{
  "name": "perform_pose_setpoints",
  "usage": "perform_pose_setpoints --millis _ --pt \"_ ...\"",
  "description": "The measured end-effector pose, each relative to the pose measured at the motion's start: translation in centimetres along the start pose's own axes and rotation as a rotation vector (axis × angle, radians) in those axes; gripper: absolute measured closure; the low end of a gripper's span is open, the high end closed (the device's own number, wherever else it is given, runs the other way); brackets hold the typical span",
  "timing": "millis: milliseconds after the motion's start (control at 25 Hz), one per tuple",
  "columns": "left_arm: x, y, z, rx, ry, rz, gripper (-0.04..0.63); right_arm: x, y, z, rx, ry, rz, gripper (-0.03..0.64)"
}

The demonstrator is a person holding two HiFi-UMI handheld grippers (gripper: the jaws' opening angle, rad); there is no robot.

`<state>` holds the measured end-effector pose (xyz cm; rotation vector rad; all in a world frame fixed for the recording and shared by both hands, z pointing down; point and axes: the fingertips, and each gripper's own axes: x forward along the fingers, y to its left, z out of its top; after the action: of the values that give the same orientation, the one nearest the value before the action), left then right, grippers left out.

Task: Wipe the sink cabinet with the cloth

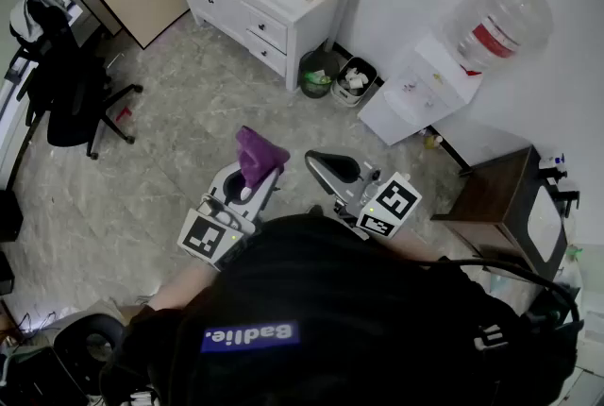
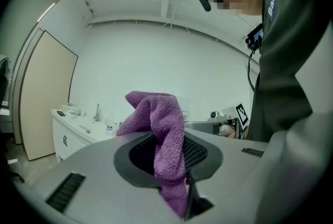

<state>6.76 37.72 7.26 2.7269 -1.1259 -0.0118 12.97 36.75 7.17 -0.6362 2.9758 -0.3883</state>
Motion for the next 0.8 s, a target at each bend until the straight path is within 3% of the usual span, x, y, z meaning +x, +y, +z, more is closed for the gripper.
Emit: perform_pose_setpoints --millis 800 --pt "1.8 0.7 1.3 0.028 0.007 0.011 0.511 0.0 -2.0 1.3 0.029 -0.023 0.021 0.620"
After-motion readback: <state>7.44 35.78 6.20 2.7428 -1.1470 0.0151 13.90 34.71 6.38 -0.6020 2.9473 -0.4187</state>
